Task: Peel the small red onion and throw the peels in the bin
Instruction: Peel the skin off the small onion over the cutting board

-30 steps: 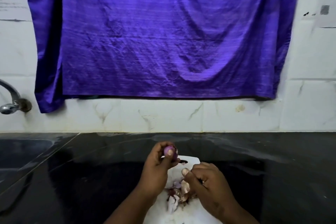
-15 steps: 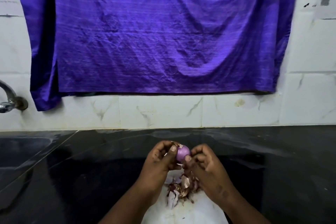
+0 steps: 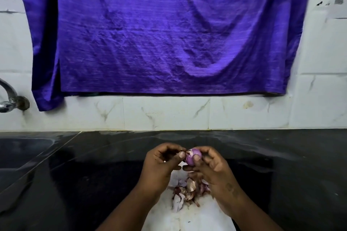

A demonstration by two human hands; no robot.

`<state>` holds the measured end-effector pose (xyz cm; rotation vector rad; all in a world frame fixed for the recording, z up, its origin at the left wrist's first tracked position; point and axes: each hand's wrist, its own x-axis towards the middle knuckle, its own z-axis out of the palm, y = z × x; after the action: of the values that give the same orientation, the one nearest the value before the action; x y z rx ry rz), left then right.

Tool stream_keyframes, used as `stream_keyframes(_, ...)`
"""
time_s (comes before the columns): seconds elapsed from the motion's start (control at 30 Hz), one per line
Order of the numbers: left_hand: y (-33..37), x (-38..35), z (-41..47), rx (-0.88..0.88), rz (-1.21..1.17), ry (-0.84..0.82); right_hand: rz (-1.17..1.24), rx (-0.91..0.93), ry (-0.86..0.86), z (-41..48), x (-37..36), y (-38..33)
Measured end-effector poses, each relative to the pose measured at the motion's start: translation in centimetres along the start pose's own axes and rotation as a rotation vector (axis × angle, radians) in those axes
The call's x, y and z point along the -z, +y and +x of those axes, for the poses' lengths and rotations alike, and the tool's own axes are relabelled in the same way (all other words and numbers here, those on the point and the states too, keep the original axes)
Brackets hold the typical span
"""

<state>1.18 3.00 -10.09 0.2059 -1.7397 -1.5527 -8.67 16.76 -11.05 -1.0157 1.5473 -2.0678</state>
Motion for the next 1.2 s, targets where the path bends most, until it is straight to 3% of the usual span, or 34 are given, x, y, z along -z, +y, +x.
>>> stream_keyframes(0.3,0.2,0.0,0.0,-0.012,0.003,-0.063,-0.077,0.054,-0.045,0.2,0.5,0.2)
stream_keyframes(0.7,0.3,-0.9,-0.6,0.344,-0.183,-0.062,-0.242,0.146,-0.182,-0.4,1.6,-1.5)
stream_keyframes(0.77,0.0,-0.7,-0.1,0.376,-0.185,0.005,-0.263,0.117,-0.224,-0.9,1.6,-1.4)
stream_keyframes(0.87,-0.7,1.2,1.7,0.372,-0.246,0.292,-0.196,0.012,-0.397,-1.7,0.1,-0.4)
stream_keyframes(0.9,-0.9,1.5,1.7,0.316,-0.191,0.304,-0.169,0.014,-0.377,-1.7,-0.2,-0.1)
stream_keyframes(1.0,-0.9,0.5,0.3,0.15,0.071,0.123,-0.168,0.129,-0.157,-0.8,0.0,-0.6)
stream_keyframes(1.2,-1.6,0.4,0.3,0.002,0.222,0.023,-0.074,0.174,0.019,0.4,0.8,0.6)
